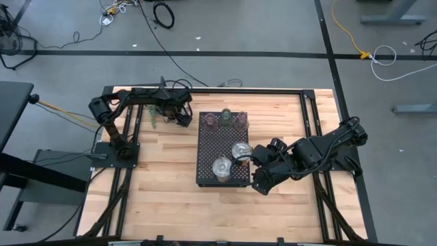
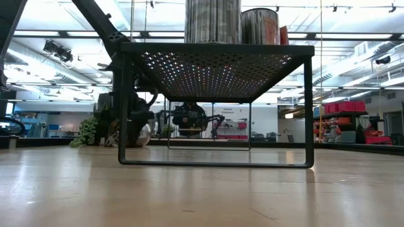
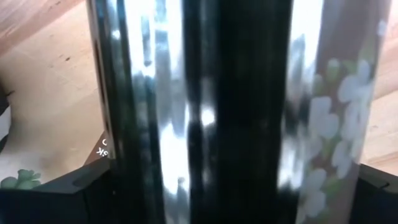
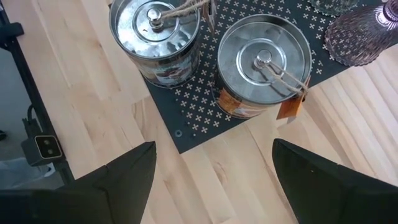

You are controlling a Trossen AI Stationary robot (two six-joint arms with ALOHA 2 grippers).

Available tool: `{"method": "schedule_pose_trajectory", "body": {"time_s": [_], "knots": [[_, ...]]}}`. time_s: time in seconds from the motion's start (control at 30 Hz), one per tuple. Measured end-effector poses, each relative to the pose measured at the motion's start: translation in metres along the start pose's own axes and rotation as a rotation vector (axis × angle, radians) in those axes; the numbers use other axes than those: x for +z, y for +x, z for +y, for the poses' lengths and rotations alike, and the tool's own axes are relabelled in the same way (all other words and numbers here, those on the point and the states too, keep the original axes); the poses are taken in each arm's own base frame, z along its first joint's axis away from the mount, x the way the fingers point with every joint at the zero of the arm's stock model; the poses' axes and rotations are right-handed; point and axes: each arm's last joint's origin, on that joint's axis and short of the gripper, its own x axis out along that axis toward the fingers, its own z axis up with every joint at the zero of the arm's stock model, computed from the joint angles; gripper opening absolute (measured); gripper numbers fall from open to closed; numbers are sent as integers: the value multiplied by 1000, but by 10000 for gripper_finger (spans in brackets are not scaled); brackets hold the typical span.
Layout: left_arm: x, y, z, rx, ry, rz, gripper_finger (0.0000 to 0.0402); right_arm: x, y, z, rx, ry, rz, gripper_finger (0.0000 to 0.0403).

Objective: Pick & Place candle stick holders
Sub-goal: Put the brown scented candle on the shelf

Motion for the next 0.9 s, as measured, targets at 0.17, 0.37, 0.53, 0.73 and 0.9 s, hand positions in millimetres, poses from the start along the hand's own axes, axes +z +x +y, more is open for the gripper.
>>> {"method": "schedule_pose_trajectory", "body": {"time_s": [0.17,0.37,0.53,0.73,0.9], "knots": [[-1,0,0,-2,-23,11,352,0,0,0,0,3,-2,318],[-3,-4,1,-13,-22,66,352,1,0,1,5,-2,-7,318],[-2,-17,2,10,-1,163,352,1,0,1,13,-13,-13,318],[1,-47,2,-6,46,312,352,2,0,2,21,-34,-21,318],[3,-73,1,-92,76,431,352,2,0,4,30,-54,-27,318]]}}
